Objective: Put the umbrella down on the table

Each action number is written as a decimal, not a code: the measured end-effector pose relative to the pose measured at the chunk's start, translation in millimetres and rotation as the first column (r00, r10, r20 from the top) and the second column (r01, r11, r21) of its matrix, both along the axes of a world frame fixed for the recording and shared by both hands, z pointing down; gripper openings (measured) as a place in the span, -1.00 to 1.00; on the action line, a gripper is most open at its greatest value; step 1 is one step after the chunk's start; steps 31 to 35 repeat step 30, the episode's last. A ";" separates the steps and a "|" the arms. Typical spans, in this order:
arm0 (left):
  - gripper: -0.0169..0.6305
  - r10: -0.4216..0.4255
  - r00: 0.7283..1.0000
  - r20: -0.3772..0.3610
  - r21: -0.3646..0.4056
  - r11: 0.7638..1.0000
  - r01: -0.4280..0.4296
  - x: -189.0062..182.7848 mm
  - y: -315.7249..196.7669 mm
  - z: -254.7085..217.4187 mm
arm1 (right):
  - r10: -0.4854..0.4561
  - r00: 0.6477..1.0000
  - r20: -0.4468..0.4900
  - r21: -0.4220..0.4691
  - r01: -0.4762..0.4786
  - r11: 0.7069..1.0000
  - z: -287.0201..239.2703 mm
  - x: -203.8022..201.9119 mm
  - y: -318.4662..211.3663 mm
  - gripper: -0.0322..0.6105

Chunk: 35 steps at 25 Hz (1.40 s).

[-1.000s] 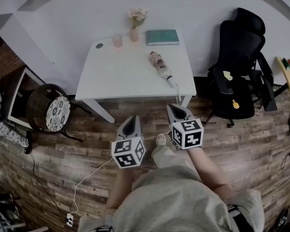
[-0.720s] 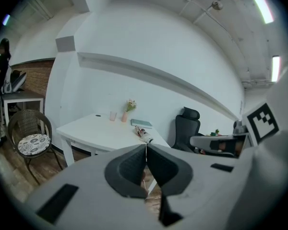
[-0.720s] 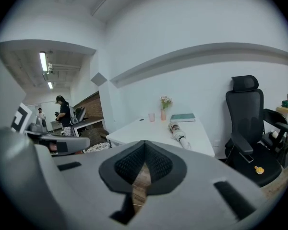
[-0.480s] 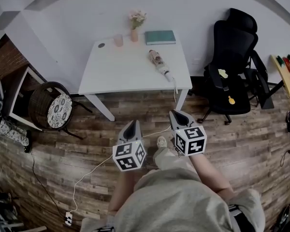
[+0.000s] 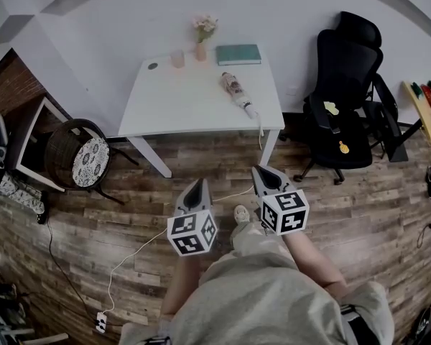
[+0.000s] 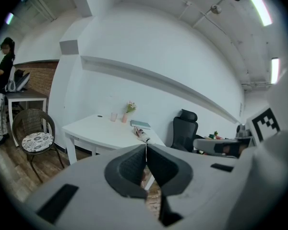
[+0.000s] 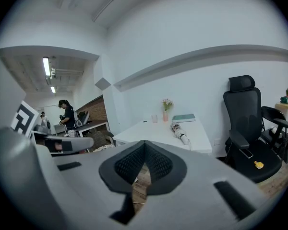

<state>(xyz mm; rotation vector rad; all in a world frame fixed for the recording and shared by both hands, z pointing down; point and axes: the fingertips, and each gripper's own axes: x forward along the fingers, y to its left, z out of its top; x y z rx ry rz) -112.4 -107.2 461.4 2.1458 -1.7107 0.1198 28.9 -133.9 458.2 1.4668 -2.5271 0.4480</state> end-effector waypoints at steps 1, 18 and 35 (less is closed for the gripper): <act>-0.92 -0.002 1.000 0.000 0.001 1.000 0.002 0.2 -0.3 -0.2 | 0.000 1.000 0.000 -0.002 0.000 1.000 0.4 0.8 -0.4 -0.89; -0.92 0.023 1.000 0.019 0.016 1.000 -0.023 10.9 -13.7 -4.1 | -0.015 1.000 0.011 0.030 0.015 0.999 -7.7 1.5 -11.1 -0.90; -0.92 0.015 1.000 0.025 0.017 1.000 -0.015 6.5 -25.9 -4.1 | -0.025 1.000 0.014 0.032 0.025 0.999 -5.8 -4.6 -26.6 -0.90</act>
